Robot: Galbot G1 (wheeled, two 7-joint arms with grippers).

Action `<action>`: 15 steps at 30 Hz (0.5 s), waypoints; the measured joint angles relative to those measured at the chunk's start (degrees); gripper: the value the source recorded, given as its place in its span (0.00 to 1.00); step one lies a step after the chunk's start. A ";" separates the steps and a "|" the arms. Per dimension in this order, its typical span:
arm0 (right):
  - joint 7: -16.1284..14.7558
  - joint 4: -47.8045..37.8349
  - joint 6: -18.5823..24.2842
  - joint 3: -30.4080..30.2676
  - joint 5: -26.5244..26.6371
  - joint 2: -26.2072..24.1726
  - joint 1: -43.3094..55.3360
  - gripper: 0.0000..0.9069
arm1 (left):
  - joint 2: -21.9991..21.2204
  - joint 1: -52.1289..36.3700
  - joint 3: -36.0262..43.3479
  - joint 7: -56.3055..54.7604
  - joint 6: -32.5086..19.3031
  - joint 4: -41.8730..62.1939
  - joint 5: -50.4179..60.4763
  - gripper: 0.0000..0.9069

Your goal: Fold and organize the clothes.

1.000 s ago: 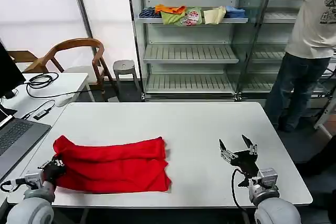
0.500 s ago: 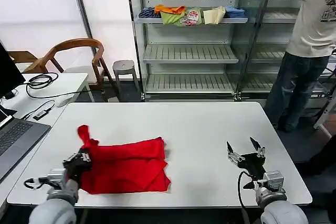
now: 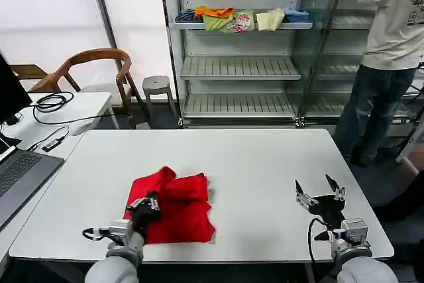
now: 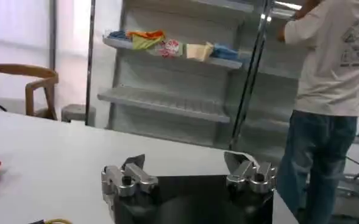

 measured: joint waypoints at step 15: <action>-0.02 -0.60 0.07 0.65 -0.04 -0.04 0.66 1.00 | -4.31 -5.51 3.99 -3.06 1.77 2.77 -1.71 0.02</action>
